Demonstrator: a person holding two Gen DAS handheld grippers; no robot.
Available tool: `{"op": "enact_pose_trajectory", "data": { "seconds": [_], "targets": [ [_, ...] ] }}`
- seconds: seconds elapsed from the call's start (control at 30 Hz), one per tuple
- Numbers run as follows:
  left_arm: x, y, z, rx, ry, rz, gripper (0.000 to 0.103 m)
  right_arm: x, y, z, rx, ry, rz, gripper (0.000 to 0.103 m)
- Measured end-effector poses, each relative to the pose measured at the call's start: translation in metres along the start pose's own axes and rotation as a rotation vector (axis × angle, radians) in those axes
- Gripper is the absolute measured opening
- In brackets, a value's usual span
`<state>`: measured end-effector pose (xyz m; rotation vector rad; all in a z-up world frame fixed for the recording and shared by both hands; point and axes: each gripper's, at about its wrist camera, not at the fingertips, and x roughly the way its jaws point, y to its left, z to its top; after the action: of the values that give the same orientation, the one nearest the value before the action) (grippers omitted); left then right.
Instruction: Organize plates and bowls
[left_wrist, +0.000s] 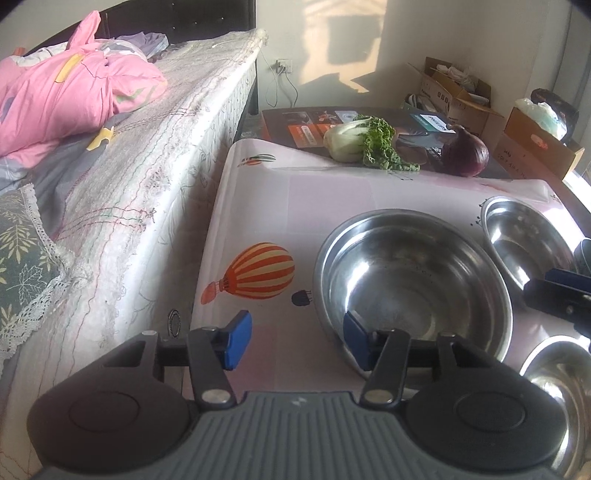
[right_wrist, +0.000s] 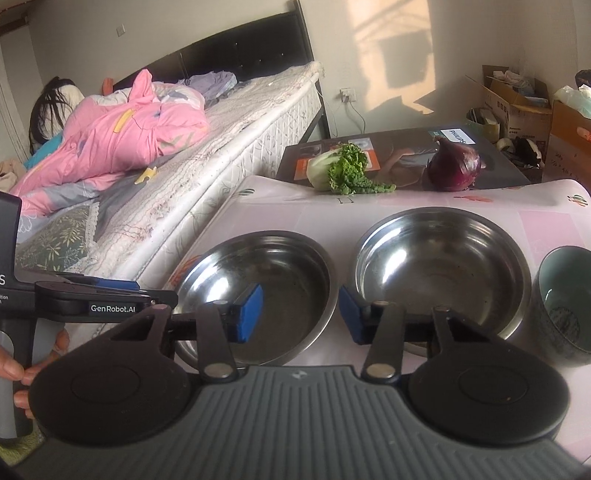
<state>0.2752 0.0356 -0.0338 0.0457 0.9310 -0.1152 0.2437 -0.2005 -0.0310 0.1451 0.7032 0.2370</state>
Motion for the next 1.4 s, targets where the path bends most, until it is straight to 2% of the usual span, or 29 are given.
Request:
{"op": "enact_pose_trajectory", "data": {
  "seconds": [0.2, 0.4, 0.57, 0.93, 1.17, 1.3, 1.37, 1.4],
  "targets": [
    [0.018, -0.013, 0.002, 0.038, 0.053, 0.011, 0.042, 0.021, -0.008, 0.0, -0.008, 0.067, -0.012, 0.033],
    [0.024, -0.018, -0.001, 0.065, 0.082, 0.034, 0.041, 0.042, -0.008, -0.004, -0.042, 0.144, 0.003, 0.026],
    [0.022, -0.009, -0.007, 0.055, 0.111, 0.011, 0.041, 0.049, -0.008, -0.006, -0.057, 0.186, 0.046, 0.023],
    [0.006, 0.022, -0.028, -0.023, 0.133, -0.024, 0.042, 0.04, 0.017, -0.013, -0.13, 0.222, 0.13, 0.023],
    [0.001, 0.026, -0.025, -0.051, 0.081, -0.054, 0.042, 0.038, 0.013, -0.005, -0.129, 0.187, 0.098, 0.023],
    [0.006, 0.023, -0.019, -0.057, 0.082, -0.031, 0.042, 0.047, 0.011, 0.002, -0.114, 0.176, 0.092, 0.023],
    [0.011, 0.024, -0.017, -0.083, 0.102, -0.039, 0.039, 0.052, 0.011, 0.003, -0.109, 0.177, 0.096, 0.023],
    [0.013, 0.025, -0.017, -0.098, 0.115, -0.047, 0.03, 0.053, 0.012, 0.003, -0.107, 0.179, 0.1, 0.023]
  ]
}}
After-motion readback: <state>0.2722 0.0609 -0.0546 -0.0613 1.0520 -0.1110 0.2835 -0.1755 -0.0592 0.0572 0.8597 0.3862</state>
